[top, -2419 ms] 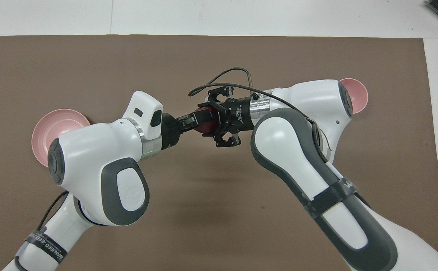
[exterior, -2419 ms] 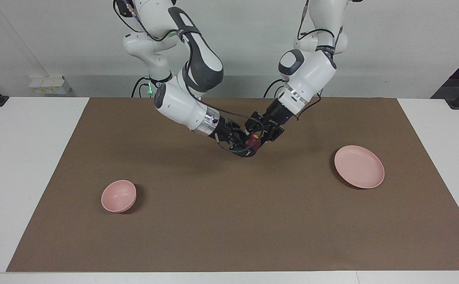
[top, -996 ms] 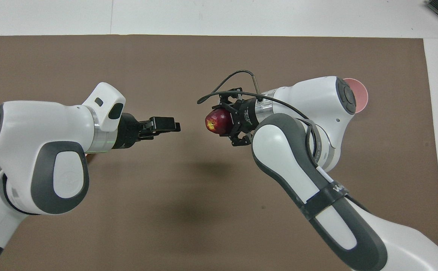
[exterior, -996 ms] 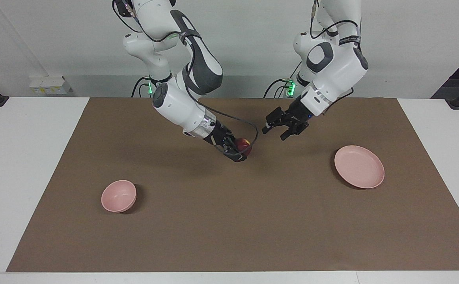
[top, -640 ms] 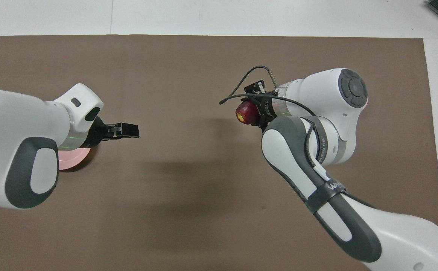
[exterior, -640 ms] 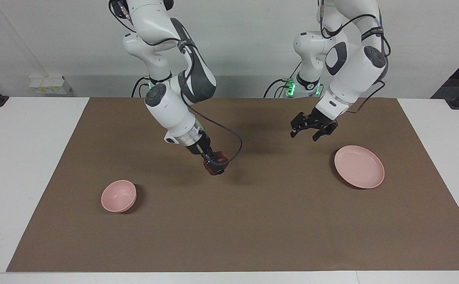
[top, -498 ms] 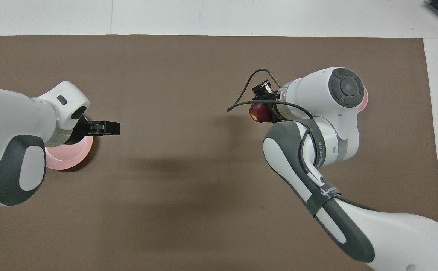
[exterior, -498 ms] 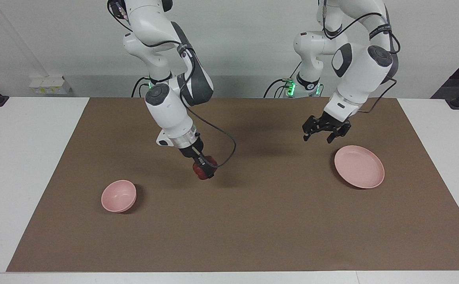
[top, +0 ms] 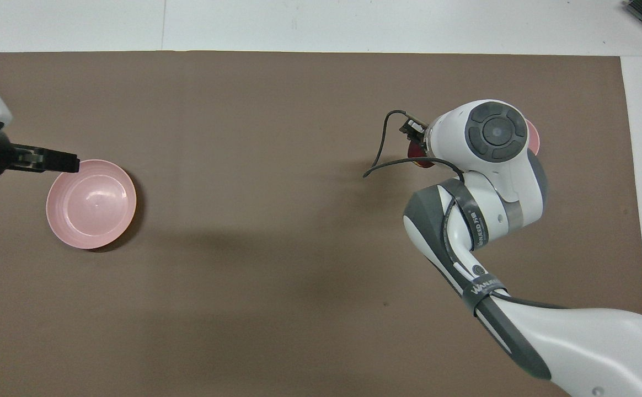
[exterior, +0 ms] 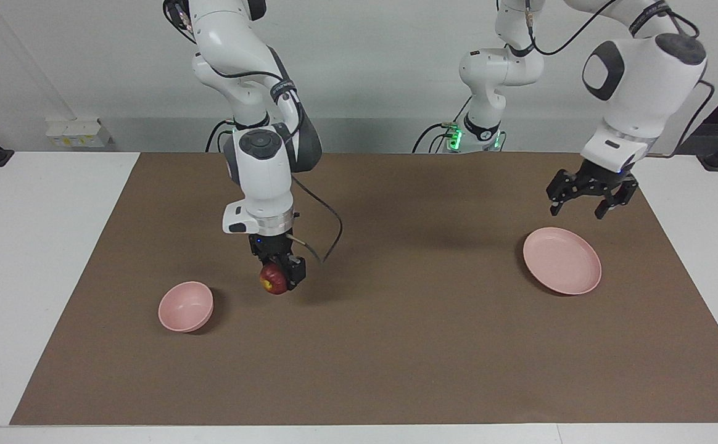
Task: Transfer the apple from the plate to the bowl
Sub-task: 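Carry the apple toward the bowl while the left gripper withdraws, then lower the apple into the small pink bowl and open the right gripper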
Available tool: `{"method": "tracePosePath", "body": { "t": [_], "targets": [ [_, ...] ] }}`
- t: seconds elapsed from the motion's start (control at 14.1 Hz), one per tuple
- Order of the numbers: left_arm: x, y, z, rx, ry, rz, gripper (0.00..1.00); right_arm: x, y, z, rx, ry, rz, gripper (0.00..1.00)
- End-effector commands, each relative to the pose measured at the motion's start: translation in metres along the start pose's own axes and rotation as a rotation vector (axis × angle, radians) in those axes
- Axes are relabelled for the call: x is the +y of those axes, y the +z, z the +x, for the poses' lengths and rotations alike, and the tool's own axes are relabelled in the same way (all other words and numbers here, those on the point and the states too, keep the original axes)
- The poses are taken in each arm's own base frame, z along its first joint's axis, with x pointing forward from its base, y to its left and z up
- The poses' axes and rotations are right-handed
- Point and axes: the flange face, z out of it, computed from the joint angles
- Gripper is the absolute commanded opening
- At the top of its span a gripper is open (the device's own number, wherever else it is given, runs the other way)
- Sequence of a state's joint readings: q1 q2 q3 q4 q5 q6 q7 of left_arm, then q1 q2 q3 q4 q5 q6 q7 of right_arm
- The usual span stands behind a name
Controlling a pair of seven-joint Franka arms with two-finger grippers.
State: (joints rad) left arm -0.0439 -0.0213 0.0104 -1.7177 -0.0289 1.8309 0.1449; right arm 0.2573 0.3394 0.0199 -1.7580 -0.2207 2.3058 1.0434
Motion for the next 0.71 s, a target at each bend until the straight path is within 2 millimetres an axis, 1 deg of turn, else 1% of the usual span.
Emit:
{"method": "tracePosePath", "body": {
  "t": [0.0, 0.07, 0.14, 0.21, 0.28, 0.36, 0.5, 0.57, 0.64],
  "targets": [
    [-0.012, -0.057, 0.002, -0.058, 0.049, 0.018, 1.00, 0.015, 0.005, 0.025, 0.081, -0.102, -0.004, 0.00],
    [-0.014, -0.068, -0.003, -0.082, 0.044, 0.011, 1.00, 0.023, 0.009, 0.036, 0.095, -0.137, 0.001, 0.00],
    [-0.012, -0.081, -0.006, -0.087, 0.046, 0.010, 1.00, 0.035, 0.014, 0.052, 0.108, -0.182, 0.007, 0.00],
    [-0.010, -0.091, -0.008, -0.091, 0.048, 0.009, 1.00, 0.049, 0.019, 0.068, 0.122, -0.226, 0.011, 0.00],
    [-0.010, -0.094, -0.011, -0.103, 0.047, 0.007, 1.00, 0.067, 0.024, 0.085, 0.139, -0.263, 0.013, 0.00],
    [-0.006, -0.097, -0.014, -0.106, 0.051, 0.003, 1.00, 0.080, 0.031, 0.098, 0.146, -0.292, 0.010, 0.00],
    [-0.003, -0.099, -0.016, -0.098, 0.048, -0.003, 1.00, 0.094, 0.044, 0.112, 0.168, -0.309, 0.022, 0.00],
    [-0.003, -0.099, -0.017, -0.100, 0.045, -0.003, 1.00, 0.099, 0.051, 0.115, 0.169, -0.310, 0.023, 0.00],
    [-0.004, -0.098, -0.018, -0.101, 0.040, -0.003, 1.00, 0.109, 0.057, 0.120, 0.163, -0.301, 0.013, 0.00]
  ]
}}
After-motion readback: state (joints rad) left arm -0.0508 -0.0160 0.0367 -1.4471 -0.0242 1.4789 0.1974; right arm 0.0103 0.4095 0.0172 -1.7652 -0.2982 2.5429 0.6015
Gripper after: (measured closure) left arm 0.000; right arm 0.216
